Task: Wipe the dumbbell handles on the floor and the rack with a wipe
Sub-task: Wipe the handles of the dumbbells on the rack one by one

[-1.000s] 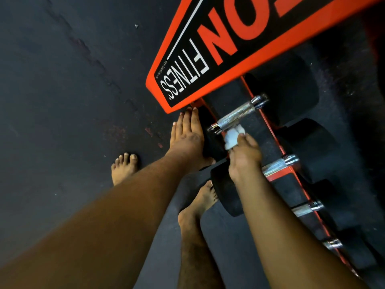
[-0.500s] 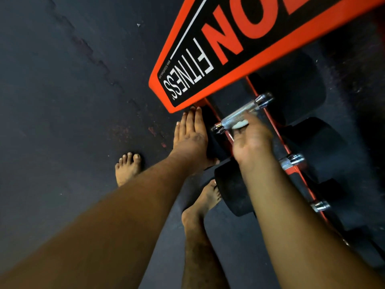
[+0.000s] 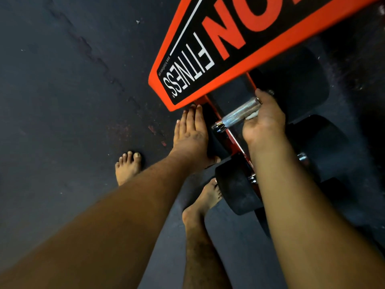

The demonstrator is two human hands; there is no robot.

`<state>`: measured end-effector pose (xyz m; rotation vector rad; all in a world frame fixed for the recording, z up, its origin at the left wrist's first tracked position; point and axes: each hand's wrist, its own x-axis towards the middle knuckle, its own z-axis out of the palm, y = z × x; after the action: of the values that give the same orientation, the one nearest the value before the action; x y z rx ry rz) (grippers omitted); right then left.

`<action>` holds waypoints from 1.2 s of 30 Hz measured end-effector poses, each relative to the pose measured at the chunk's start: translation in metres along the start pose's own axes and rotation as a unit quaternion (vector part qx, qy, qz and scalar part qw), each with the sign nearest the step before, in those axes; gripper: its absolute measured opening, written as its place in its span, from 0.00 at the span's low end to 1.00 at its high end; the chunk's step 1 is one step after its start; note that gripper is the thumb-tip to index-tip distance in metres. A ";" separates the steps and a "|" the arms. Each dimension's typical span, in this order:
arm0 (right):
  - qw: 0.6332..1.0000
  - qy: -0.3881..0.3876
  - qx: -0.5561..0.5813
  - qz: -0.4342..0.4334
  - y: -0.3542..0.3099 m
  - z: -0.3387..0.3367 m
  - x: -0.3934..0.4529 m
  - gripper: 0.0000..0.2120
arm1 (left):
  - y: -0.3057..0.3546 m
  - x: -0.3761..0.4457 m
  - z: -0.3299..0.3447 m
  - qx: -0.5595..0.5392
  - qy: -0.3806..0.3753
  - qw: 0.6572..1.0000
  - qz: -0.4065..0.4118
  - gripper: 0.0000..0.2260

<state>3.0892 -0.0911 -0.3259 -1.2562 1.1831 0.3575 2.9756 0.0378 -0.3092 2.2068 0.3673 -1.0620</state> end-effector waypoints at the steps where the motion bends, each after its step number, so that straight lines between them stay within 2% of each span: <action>1: 1.000 -0.016 -0.012 0.005 -0.003 0.001 0.002 0.04 | 0.000 0.000 0.000 -0.001 0.000 1.000 0.001 0.64; 3: 0.999 -0.034 -0.017 0.012 -0.005 -0.001 0.003 0.09 | 0.000 0.000 0.000 -0.002 0.002 1.000 0.003 0.64; 7: 0.999 -0.023 0.027 -0.003 -0.001 -0.010 -0.005 0.06 | -0.001 0.000 0.000 -0.002 0.002 1.000 0.001 0.64; 10: 1.000 -0.017 0.000 0.005 0.000 -0.006 -0.004 0.05 | 0.000 0.000 -0.001 -0.003 0.001 1.000 0.003 0.64; 14: 0.998 -0.061 -0.031 0.006 -0.003 -0.003 0.001 0.12 | 0.001 -0.001 -0.002 -0.005 -0.001 1.000 0.002 0.64; 16: 0.999 -0.048 -0.011 0.001 -0.001 -0.010 -0.003 0.06 | 0.001 -0.001 -0.001 -0.007 -0.003 1.000 0.002 0.64; 19: 1.000 -0.004 0.005 -0.003 0.002 -0.011 -0.009 0.12 | 0.001 0.000 0.000 -0.003 -0.002 1.000 -0.001 0.64; 22: 0.999 -0.047 -0.016 0.018 0.001 -0.002 -0.005 0.06 | 0.002 0.000 -0.001 -0.005 0.002 1.000 -0.003 0.64; 26: 0.998 -0.054 -0.016 0.036 0.007 -0.007 -0.005 0.06 | 0.001 0.000 -0.001 -0.012 0.002 1.000 -0.004 0.64; 29: 0.999 -0.022 0.008 0.033 0.016 -0.012 -0.013 0.11 | 0.001 0.000 0.000 -0.012 0.004 1.000 -0.006 0.64; 30: 0.999 -0.021 0.004 0.037 0.016 -0.010 -0.012 0.10 | 0.001 0.000 0.000 -0.011 0.004 1.000 -0.005 0.64; 32: 0.998 -0.043 -0.005 0.044 0.013 -0.004 -0.008 0.06 | 0.001 0.000 0.000 -0.009 0.004 1.000 -0.002 0.64; 36: 0.997 -0.068 -0.025 0.038 0.014 -0.007 -0.005 0.11 | 0.001 0.000 -0.001 -0.011 0.000 1.000 -0.003 0.64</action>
<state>3.0732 -0.0904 -0.3287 -1.2123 1.1142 0.5234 2.9768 0.0375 -0.3078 2.1868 0.3849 -1.0560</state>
